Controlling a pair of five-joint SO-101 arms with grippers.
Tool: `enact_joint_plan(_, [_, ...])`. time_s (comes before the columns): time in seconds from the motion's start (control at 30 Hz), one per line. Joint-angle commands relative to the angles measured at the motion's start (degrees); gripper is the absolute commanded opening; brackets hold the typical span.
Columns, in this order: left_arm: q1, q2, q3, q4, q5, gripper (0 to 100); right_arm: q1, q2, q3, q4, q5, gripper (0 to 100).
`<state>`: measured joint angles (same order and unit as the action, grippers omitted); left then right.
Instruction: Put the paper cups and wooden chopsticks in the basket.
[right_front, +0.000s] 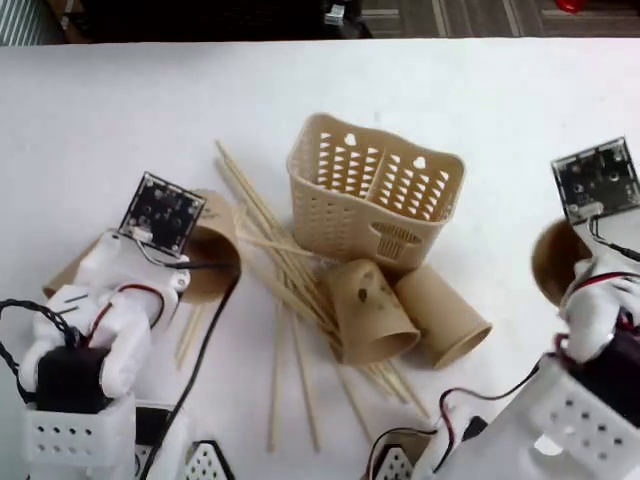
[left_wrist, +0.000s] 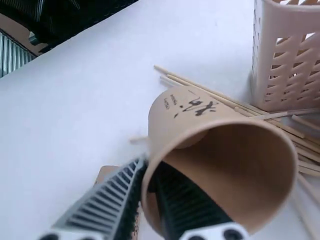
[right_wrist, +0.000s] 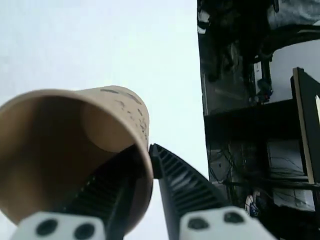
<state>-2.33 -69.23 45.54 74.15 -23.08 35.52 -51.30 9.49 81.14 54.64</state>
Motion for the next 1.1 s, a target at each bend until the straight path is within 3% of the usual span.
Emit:
enact_joint_plan(0.0, [-0.22,-0.48,-2.20,-0.26,2.64,2,-6.55,-0.40,-9.32,4.88,-5.10,1.8])
enact_joint_plan(0.5, [0.04,-0.48,-2.29,-2.02,7.74,2,-29.49,4.88,-16.88,6.81,-26.46,1.8])
enact_joint_plan(0.87, [0.04,-0.48,-2.20,-1.58,8.00,2,-37.41,22.73,-28.66,11.74,-35.34,1.8])
enact_joint_plan(1.07, [-0.31,-0.48,-2.20,-1.41,7.82,2,-37.76,28.35,-28.75,11.65,-39.03,1.8])
